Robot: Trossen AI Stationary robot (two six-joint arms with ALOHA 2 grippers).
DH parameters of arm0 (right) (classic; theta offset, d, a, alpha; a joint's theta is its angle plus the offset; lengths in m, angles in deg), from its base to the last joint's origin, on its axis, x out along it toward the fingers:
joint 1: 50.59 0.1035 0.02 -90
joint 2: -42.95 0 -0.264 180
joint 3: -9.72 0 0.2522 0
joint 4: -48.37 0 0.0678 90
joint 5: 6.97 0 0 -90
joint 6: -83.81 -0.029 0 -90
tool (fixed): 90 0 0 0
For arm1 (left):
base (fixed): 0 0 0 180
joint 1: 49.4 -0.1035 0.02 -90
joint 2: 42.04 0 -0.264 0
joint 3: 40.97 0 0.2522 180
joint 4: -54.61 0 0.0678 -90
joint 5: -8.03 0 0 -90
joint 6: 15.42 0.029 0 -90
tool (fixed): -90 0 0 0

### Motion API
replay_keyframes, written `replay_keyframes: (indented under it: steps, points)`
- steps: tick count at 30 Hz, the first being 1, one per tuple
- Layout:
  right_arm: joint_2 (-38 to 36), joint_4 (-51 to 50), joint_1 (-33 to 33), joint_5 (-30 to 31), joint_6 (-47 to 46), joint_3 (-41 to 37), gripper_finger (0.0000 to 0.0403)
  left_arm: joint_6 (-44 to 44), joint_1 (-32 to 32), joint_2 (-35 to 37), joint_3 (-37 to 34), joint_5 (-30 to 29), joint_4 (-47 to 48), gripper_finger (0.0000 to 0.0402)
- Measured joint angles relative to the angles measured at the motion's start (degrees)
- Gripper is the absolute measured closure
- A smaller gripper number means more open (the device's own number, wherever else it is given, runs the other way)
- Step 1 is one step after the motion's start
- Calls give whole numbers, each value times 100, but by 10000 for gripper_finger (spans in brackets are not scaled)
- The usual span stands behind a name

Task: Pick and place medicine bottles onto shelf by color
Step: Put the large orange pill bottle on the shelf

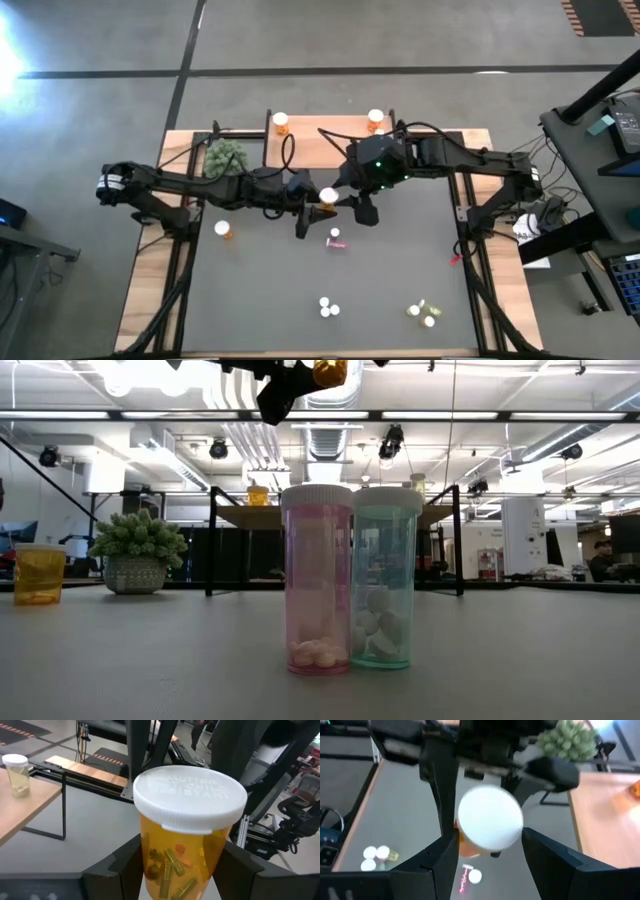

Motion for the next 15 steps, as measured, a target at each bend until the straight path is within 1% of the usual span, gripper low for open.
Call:
replay_keyframes:
  steps: [9, 12, 15]
  points:
    - [124, -93, -2, 3, -630, 285, 197, 3, 2, 0, -7, 43, 60, 221]
    - [276, -399, -23, 2, -787, 431, 193, 8, 2, -4, -15, 69, 149, 221]
    - [508, -790, -31, 1, -856, 702, 175, 7, 2, -4, -17, 70, 342, 221]
